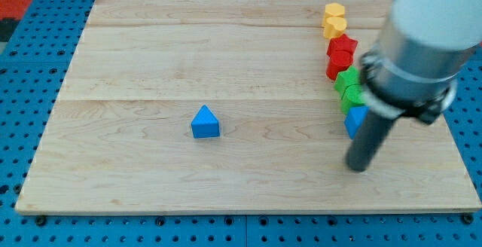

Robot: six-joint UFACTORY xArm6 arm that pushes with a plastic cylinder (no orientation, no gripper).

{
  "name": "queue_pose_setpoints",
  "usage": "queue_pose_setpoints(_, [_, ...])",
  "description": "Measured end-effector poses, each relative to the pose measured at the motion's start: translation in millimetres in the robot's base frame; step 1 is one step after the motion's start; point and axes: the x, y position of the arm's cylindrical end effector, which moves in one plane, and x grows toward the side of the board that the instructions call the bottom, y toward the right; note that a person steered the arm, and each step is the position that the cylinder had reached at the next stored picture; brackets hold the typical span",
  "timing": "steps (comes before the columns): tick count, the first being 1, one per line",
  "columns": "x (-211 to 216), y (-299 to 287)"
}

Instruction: Push the blue triangle towards the blue cube

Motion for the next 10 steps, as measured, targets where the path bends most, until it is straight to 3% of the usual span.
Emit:
queue_pose_setpoints(2, [-30.9, -211.9])
queue_pose_setpoints(3, [-49.2, -260.1])
queue_pose_setpoints(4, [-78.9, -226.4])
queue_pose_setpoints(5, [-82.3, -142.0])
queue_pose_setpoints(7, [-82.1, -62.0])
queue_pose_setpoints(10, [-12.9, -67.8])
